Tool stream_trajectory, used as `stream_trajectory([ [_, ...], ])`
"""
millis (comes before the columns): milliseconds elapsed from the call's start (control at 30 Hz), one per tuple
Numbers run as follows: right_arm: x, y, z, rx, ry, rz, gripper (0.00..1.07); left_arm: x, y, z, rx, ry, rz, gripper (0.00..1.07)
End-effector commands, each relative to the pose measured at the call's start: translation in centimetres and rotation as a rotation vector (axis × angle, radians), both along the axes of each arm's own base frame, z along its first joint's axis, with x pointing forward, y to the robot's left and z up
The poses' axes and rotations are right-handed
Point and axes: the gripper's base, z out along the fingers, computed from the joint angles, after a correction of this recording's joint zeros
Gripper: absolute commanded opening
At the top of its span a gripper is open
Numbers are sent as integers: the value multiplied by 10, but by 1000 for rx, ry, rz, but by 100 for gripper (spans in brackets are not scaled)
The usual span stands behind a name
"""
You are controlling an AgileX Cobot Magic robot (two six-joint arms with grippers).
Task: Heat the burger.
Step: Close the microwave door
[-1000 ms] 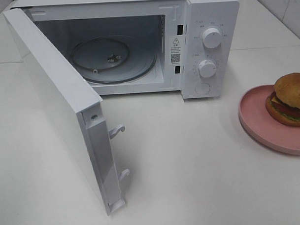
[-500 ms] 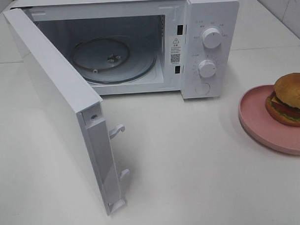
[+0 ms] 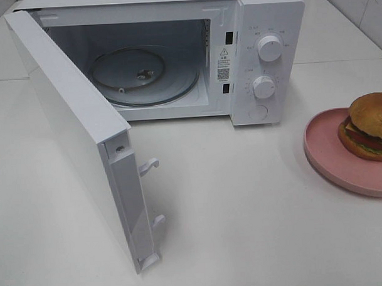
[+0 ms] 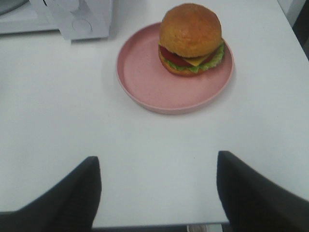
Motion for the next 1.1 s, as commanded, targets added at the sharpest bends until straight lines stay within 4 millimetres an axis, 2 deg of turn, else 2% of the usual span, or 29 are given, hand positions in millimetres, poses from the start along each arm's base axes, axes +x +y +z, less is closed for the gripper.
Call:
stream_trajectory([
  [33,-9,1,-3,7,-104,26,65,-2,0,0,-16,-27,3,0],
  [133,-19,1,-3,-2,-170,42,65,-2,0,0,-16,-27,3,0],
  [300,-19,1,-3,-7,-165,52,65,-3,0,5,-25,-52,0,0],
  [400,-19,1,-3,-7,-165,52,64,2,-2,20,-52,-149,0,0],
  [500,-19,1,-3,-7,-165,52,64,7,-3,25,-66,-188,-1,0],
  [567,-19,1,-3,-7,-165,52,64,25,-5,34,-69,-217,4,0],
  [667,-19,1,-3,-7,-165,52,64,30,-6,36,-71,-218,5,0],
  [700,-19,1,-3,-7,-165,52,64,42,-8,39,-75,-215,7,0],
  [733,-19,1,-3,-7,-165,52,64,42,-8,39,-75,-215,7,0],
  [767,-19,1,-3,-7,-165,52,64,54,-10,41,-75,-207,10,0],
  [800,-19,1,-3,-7,-165,52,64,54,-10,41,-75,-207,10,0],
  [833,-19,1,-3,-7,-165,52,64,69,-13,41,-65,-185,10,0],
  [867,-19,1,-3,-7,-165,52,64,69,-13,41,-65,-185,10,0],
  [900,-19,1,-3,-7,-165,52,64,84,-15,41,-47,-171,8,0],
  [933,-19,1,-3,-7,-165,52,64,84,-15,41,-47,-171,8,0],
  [967,-19,1,-3,-7,-165,52,64,99,-17,39,-19,-154,2,0],
  [1000,-19,1,-3,-7,-165,52,64,99,-17,39,-19,-154,2,0],
  [1033,-19,1,-3,-7,-165,52,64,117,-20,36,-5,-145,1,0],
  [1067,-19,1,-3,-7,-165,52,64,117,-20,36,-5,-145,1,0],
  [1100,-19,1,-3,-7,-165,52,64,133,-22,33,-2,-141,5,0],
])
